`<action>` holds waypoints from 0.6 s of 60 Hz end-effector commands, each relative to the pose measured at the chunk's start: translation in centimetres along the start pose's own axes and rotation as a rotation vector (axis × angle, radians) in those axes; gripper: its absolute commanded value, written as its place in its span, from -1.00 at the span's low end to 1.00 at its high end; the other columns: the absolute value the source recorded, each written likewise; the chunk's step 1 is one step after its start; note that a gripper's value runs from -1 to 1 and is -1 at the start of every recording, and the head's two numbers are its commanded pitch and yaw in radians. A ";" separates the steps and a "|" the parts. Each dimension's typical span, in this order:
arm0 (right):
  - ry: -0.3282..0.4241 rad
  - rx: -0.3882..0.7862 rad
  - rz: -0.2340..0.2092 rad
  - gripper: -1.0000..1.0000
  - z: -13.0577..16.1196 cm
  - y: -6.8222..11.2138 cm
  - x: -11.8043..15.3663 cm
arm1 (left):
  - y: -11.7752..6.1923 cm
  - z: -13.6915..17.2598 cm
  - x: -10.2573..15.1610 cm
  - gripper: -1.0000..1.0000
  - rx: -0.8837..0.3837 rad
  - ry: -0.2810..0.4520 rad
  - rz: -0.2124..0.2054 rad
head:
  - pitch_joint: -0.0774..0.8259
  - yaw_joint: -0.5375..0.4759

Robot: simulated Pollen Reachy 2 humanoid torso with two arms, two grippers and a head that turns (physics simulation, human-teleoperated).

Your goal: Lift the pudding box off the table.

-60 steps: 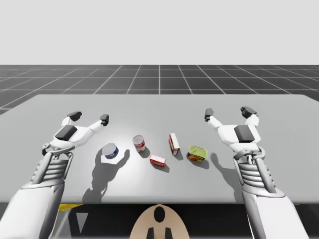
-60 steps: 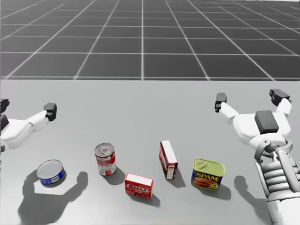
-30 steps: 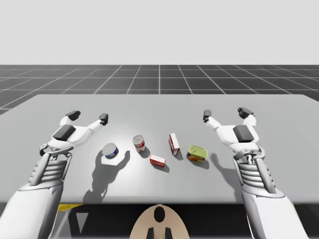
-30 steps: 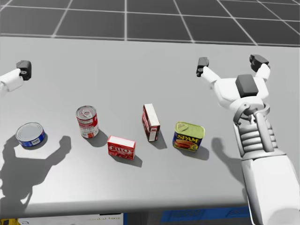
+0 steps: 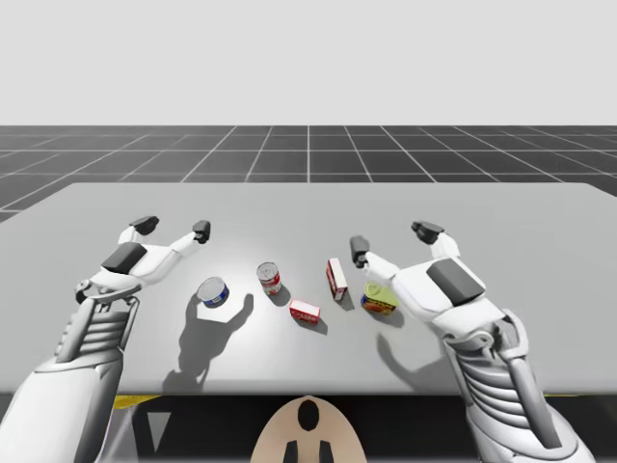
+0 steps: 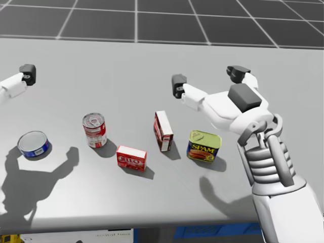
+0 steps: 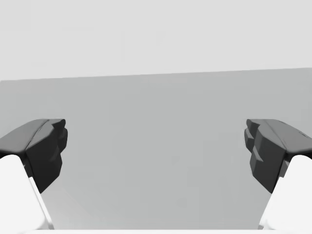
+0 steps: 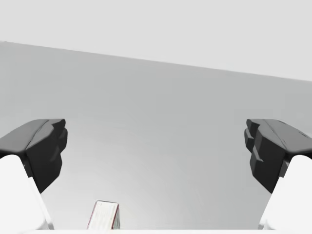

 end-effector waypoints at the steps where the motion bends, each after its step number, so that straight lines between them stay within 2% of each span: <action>1: 0.254 0.072 -0.140 -1.00 0.0 3.7 -0.8 | -0.1 0.2 0.4 -1.00 -0.017 0.004 0.034 | 0.54 -0.15; 9: 0.335 0.095 -0.178 -1.00 -1.3 4.4 -2.2 | -0.3 0.4 0.6 -1.00 -0.022 -0.005 0.035 | 0.53 -0.15; 16: 0.394 0.094 -0.169 -1.00 -2.1 5.2 -3.3 | -0.2 0.4 0.7 -1.00 -0.023 -0.006 0.038 | 0.54 -0.14; 25: 0.470 0.068 -0.189 -1.00 -2.7 6.0 -4.5 | -0.1 0.5 0.8 -1.00 -0.021 -0.010 0.031 | 0.54 -0.14; 36: 0.544 -0.008 -0.160 -1.00 -3.8 6.4 -6.3 | -0.1 0.6 0.8 -1.00 -0.020 -0.014 0.021 | 0.54 -0.13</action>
